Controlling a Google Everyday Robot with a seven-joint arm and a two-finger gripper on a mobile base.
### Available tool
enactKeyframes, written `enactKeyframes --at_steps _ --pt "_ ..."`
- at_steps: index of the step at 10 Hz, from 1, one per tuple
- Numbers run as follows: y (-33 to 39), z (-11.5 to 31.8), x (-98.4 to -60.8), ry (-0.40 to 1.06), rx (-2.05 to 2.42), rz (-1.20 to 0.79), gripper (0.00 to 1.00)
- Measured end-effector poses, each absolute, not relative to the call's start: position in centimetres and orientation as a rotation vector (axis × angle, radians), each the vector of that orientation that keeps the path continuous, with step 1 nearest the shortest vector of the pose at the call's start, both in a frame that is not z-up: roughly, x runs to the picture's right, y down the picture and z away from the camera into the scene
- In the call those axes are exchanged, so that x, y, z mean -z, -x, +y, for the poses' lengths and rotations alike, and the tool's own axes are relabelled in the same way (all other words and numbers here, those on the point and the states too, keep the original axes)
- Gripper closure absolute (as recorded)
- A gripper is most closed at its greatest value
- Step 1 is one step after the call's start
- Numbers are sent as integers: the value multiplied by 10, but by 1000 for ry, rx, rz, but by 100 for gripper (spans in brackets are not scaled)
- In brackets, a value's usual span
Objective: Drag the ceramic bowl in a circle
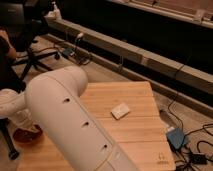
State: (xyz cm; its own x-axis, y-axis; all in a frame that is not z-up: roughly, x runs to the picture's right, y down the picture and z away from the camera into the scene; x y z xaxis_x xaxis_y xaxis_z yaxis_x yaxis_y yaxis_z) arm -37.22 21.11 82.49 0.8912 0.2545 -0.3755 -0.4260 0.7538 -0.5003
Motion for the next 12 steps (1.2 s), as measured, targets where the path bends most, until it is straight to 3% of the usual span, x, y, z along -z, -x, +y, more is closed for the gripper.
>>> enactKeyframes --at_steps 2,5,8,12 --pt "321 192 -854 584 -463 396 100" --pt "234 179 -868 547 -564 541 100" --pt "180 182 -853 526 -587 616 100" --pt "173 193 -809 508 -496 600 100"
